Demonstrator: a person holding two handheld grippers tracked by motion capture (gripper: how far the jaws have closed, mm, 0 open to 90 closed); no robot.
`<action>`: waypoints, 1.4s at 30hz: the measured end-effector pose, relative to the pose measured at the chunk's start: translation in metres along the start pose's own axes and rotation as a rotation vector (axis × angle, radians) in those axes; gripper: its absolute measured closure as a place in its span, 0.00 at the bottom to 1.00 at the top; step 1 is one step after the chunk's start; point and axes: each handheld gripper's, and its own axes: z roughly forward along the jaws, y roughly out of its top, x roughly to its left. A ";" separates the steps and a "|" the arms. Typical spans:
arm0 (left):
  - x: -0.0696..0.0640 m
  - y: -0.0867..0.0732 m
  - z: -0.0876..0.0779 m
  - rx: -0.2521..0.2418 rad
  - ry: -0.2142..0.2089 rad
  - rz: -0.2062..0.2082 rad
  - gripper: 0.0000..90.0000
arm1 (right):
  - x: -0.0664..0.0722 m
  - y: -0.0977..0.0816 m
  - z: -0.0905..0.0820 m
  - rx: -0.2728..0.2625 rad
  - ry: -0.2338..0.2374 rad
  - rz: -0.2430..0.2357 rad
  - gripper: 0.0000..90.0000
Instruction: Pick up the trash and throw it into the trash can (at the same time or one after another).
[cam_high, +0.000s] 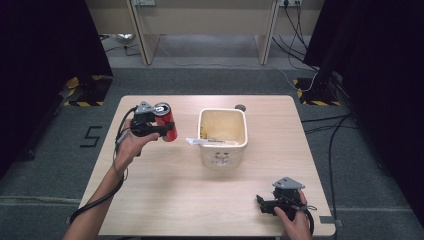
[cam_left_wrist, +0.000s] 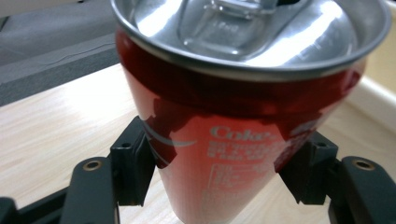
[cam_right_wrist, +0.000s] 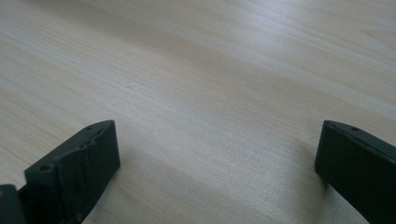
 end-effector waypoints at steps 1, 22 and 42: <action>-0.002 0.002 -0.001 0.000 -0.003 0.004 0.39 | 0.000 0.000 0.000 0.000 0.000 0.000 0.00; -0.013 0.031 -0.015 -0.030 -0.071 0.019 0.39 | 0.000 0.000 0.000 0.000 0.000 0.000 0.00; -0.040 0.078 -0.021 -0.040 -0.108 0.094 0.39 | 0.000 0.000 0.000 -0.001 0.002 0.000 0.00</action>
